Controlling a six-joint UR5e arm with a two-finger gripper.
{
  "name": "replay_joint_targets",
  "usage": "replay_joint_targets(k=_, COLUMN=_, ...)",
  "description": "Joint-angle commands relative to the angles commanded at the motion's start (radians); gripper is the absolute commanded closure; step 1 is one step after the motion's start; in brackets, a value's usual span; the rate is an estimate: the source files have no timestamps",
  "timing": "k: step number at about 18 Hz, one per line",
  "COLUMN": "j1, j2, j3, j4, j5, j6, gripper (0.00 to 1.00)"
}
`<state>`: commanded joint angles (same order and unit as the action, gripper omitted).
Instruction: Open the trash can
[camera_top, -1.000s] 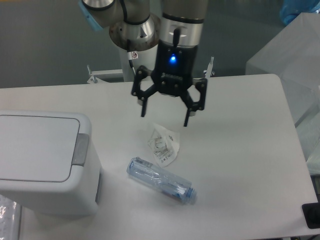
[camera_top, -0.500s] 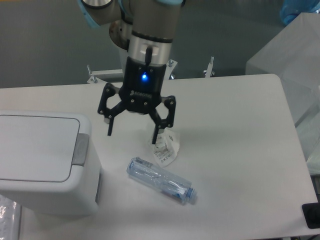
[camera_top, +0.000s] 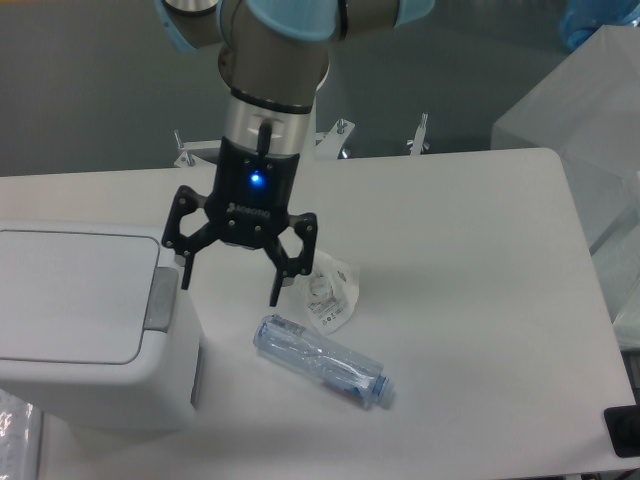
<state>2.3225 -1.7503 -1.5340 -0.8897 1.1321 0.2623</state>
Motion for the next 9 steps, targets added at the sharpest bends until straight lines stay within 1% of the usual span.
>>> replay_joint_targets(k=9, j1=-0.021, j2=-0.012, j3=-0.012, j4=0.002, j5=0.005, j6=0.002, gripper=0.00)
